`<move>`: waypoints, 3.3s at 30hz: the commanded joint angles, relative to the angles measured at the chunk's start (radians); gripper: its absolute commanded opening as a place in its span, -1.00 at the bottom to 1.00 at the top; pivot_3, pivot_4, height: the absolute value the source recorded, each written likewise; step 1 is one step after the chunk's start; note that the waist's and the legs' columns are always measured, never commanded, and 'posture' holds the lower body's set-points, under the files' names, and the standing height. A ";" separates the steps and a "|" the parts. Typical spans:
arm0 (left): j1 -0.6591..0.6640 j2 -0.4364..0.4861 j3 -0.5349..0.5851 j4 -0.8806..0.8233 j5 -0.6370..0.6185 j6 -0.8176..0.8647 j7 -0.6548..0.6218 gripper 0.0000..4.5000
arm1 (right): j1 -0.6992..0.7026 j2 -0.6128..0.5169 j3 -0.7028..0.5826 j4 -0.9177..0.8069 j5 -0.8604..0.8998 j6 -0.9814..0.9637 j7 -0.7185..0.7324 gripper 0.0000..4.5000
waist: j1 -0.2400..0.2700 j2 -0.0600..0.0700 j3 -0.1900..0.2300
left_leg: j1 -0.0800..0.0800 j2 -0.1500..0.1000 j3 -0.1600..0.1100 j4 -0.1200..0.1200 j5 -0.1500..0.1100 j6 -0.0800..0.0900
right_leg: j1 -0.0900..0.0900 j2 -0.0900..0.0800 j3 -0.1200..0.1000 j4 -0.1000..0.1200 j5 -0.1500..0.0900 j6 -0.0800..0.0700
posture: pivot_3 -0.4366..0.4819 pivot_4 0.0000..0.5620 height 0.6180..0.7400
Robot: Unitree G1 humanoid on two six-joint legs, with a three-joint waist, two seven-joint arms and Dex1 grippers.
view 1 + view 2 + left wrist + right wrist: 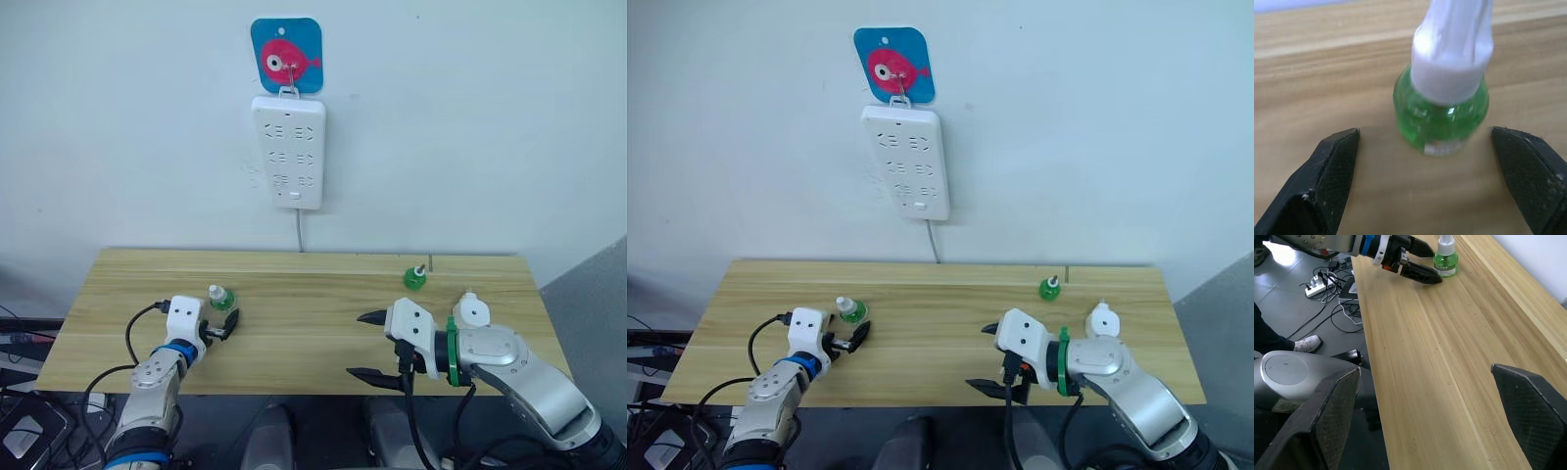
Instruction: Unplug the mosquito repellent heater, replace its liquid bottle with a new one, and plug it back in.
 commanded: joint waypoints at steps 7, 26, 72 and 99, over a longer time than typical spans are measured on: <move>-0.054 0.021 -0.006 0.150 0.019 -0.114 -0.022 1.00 | 0.018 -0.010 -0.024 -0.062 0.014 0.006 -0.009 0.99 | -0.001 0.000 0.000 | 0.000 0.000 0.000 0.000 0.000 0.000 | 0.000 0.000 -0.001 0.000 0.000 0.000 | -0.35 -0.15 0.75; -0.041 0.028 -0.036 0.177 0.019 -0.227 -0.127 -0.01 | 0.001 -0.003 -0.041 -0.062 0.029 0.012 -0.019 1.00 | -0.012 0.000 0.000 | 0.000 0.000 0.000 0.000 0.000 0.000 | 0.000 -0.001 0.000 0.000 0.000 0.001 | -0.36 -0.22 0.75; -0.257 0.289 -0.303 -0.778 -0.396 0.558 -0.796 -0.01 | -0.471 0.282 -0.022 0.140 0.274 0.285 -0.045 -0.51 | -0.071 0.005 -0.007 | -0.021 -0.001 -0.023 0.004 0.005 -0.006 | -0.014 -0.005 -0.023 0.010 0.003 -0.006 | -0.43 -0.55 0.75; -0.332 0.288 -0.255 -0.777 -0.563 0.831 -0.773 0.84 | -0.475 0.311 -0.160 0.102 0.464 0.312 -0.090 -0.51 | -0.082 0.005 -0.044 | -0.018 -0.003 -0.026 0.004 0.012 -0.010 | -0.014 -0.005 -0.024 0.020 0.003 -0.007 | -0.42 -0.70 0.75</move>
